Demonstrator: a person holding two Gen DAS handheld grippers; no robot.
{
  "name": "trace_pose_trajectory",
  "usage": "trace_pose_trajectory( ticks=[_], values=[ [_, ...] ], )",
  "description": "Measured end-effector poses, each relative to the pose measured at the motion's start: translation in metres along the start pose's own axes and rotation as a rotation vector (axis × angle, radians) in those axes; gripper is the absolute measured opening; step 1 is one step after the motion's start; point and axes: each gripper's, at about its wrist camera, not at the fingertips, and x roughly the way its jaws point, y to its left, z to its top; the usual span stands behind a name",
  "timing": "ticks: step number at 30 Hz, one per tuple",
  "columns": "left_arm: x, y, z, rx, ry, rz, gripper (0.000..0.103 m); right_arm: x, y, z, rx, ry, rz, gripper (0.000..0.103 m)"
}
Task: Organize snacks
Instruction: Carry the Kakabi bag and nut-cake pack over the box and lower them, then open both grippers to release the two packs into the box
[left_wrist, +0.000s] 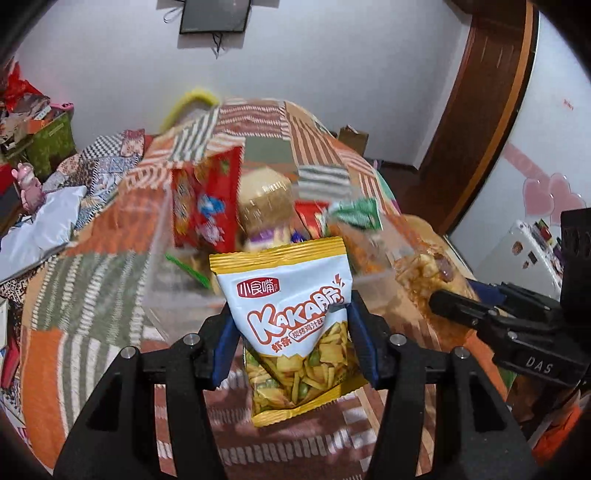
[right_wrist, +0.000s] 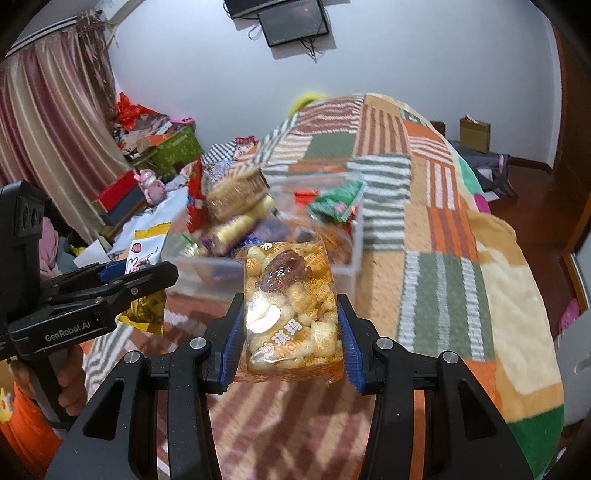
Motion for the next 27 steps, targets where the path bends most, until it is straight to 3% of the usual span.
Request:
trace_pose_trajectory(
  ticks=[14, 27],
  values=[
    [0.029, 0.028, 0.039, -0.030, -0.038, 0.065, 0.054, 0.049, 0.026, 0.040, -0.060, 0.012, 0.008, 0.043],
    [0.070, 0.042, 0.042, -0.036, -0.009, 0.087, 0.054, 0.078, 0.030, 0.049, -0.080, 0.035, -0.016, 0.043]
  ],
)
